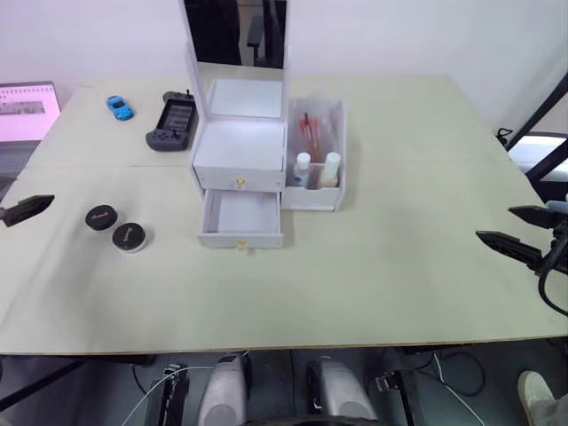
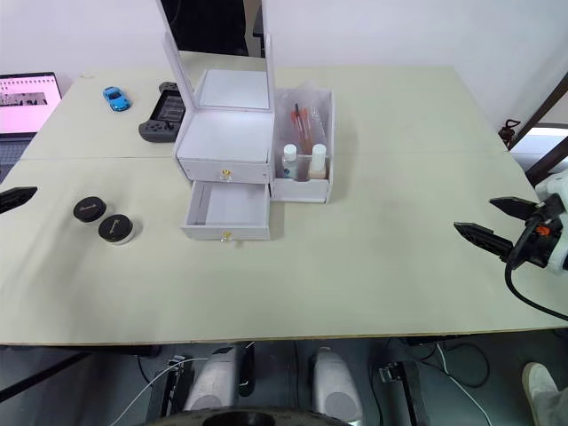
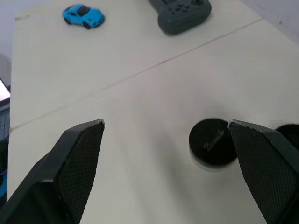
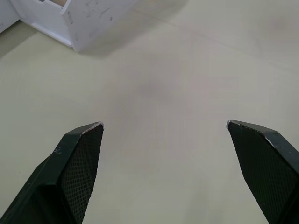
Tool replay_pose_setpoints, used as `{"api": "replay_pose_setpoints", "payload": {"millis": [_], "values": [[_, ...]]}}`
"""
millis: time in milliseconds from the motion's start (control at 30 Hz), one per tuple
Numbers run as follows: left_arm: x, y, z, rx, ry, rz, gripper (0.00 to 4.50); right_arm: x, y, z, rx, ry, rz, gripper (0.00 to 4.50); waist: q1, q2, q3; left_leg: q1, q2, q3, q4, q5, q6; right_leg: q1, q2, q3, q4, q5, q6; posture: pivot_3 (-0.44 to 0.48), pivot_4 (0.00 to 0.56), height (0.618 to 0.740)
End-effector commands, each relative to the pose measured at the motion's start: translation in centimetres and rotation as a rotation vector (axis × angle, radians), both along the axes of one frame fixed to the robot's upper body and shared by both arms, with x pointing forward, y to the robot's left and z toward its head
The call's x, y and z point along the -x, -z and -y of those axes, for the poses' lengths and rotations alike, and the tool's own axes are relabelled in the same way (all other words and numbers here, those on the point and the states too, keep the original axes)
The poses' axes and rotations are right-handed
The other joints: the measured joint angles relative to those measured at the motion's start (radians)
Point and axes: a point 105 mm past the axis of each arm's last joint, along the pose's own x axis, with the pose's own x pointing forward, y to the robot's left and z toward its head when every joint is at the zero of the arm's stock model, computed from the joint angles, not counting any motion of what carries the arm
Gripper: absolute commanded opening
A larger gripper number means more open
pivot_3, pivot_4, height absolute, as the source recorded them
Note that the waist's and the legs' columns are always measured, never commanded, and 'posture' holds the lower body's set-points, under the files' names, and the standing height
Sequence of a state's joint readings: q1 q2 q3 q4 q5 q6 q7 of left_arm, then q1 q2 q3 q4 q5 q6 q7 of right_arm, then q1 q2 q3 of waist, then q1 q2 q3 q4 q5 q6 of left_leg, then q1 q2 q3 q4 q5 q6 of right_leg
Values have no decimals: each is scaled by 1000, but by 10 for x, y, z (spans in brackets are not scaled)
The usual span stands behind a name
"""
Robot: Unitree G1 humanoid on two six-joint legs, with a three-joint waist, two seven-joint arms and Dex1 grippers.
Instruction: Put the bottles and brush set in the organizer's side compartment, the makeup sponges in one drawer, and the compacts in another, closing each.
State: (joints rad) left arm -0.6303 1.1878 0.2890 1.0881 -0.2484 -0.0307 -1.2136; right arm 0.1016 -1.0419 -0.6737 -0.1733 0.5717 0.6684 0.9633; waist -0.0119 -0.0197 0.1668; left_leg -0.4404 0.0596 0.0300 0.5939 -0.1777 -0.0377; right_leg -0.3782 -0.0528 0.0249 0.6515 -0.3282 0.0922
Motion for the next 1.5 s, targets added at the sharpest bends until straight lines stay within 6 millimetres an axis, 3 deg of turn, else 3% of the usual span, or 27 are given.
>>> {"api": "replay_pose_setpoints", "payload": {"millis": [33,267,400,533,700,867,967,1067,1400,1500], "values": [[-1,-14,3,-41,40,41,4452,-7,-19,-14,11,-48,86,4500,-1,0,0,0,1,0,0,0,0,0,0,0,0,0,0,0,150,740],[-4,-6,27,-37,145,72,4452,-27,-45,-82,1,-277,141,4500,-9,0,0,1,7,1,2,0,-1,-2,5,2,4,2,-2,0,150,740],[7,3,42,4,172,73,4452,-42,-64,-134,31,-410,209,4500,-23,0,0,-1,8,3,1,1,-1,-8,5,4,11,2,-2,0,150,740],[19,25,51,56,86,42,4452,-46,-77,-197,-35,-647,233,4500,-36,0,0,-1,9,2,1,1,-1,-11,6,5,14,2,-3,0,150,740],[26,39,47,42,-72,64,4452,-50,-77,-236,-1,-781,205,4500,-25,-1,-1,-2,9,3,2,1,-1,-11,7,6,15,2,-3,0,150,740],[41,60,64,136,-95,-20,4452,-51,-85,-251,7,-833,172,4500,-23,-2,-1,-2,8,5,3,1,-1,-11,3,7,14,2,-3,0,150,740],[42,67,82,217,-75,-47,4452,-50,-90,-256,11,-849,168,4500,-22,-2,-1,-1,8,5,3,1,-1,-11,2,7,14,2,-3,0,150,740],[42,73,88,213,-78,-37,4452,-49,-92,-258,25,-853,182,4500,-23,-3,-2,-2,8,4,3,1,-1,-11,3,6,15,2,-3,0,150,740],[24,90,99,217,-121,1,4452,-52,-96,-253,36,-811,210,4500,-24,-3,-2,-1,8,4,2,1,-1,-11,5,6,15,2,-3,0,150,740],[17,103,101,208,-109,-26,4452,-53,-94,-249,31,-780,202,4500,-23,-3,-2,-1,7,4,2,1,-1,-11,5,6,15,2,-3,0,150,740]]}}
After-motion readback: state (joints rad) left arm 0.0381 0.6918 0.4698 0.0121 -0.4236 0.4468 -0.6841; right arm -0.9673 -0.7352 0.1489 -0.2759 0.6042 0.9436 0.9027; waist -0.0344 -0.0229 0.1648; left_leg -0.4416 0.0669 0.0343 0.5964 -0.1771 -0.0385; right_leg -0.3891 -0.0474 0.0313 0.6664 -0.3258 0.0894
